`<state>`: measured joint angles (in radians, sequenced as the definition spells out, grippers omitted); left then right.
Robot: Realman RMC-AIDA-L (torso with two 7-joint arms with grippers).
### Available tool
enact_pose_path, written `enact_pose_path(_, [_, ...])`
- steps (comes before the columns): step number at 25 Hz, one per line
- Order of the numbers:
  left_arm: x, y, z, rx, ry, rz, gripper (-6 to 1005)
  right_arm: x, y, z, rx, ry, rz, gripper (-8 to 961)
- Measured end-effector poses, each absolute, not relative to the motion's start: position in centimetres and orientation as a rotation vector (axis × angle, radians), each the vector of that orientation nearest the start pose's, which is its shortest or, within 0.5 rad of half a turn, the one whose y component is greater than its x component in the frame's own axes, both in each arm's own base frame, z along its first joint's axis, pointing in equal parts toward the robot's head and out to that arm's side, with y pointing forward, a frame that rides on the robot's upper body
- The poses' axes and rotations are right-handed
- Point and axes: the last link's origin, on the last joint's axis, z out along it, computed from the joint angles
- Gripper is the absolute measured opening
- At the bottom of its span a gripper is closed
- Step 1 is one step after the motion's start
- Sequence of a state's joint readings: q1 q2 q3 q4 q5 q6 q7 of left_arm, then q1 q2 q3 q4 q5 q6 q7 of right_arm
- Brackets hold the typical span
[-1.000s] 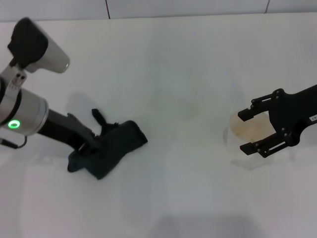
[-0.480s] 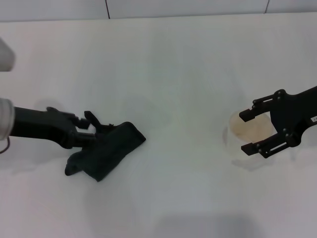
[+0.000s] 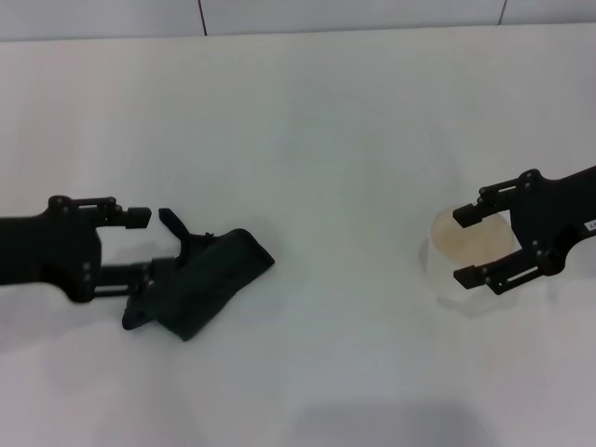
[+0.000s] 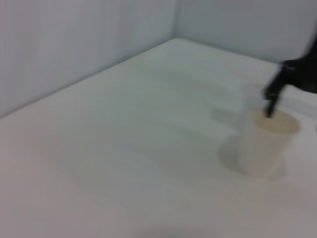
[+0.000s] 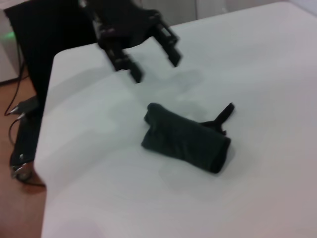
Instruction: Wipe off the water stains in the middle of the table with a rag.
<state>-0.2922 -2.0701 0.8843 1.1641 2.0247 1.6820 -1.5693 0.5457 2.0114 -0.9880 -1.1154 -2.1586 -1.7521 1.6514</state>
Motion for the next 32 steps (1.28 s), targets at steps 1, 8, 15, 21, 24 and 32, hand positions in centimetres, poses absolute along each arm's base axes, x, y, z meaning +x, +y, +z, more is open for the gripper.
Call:
enact_pose_path(1, [-27.2, 28.5, 5.3, -2.807, -0.454, -0.385, 720, 21.6, 33.4, 4.3, -3.033, 0.306, 0.133, 813])
enact_pose_path(8, [-28.3, 26.3, 6.3, -2.838, -0.347, -0.473, 714, 21.9, 33.6, 4.2, -2.997, 0.312, 0.148, 813])
enact_pose_path(15, [-29.6, 26.0, 6.6, -2.836, -0.364, -0.469, 714, 22.0, 33.3, 4.5, -2.974, 0.260, 0.228, 813])
enact_pose_path(21, [-30.2, 26.0, 6.9, -2.821, -0.387, -0.458, 714, 22.2, 33.3, 4.6, -2.968, 0.279, 0.218, 813])
enact_pose_path(24, [-30.2, 26.0, 7.0, -2.819, -0.386, -0.457, 714, 22.4, 33.3, 4.6, -2.966, 0.289, 0.205, 813])
enact_pose_path(32, [-30.4, 26.1, 7.4, -2.816, -0.382, -0.442, 714, 23.0, 33.3, 4.7, -2.944, 0.311, 0.177, 813])
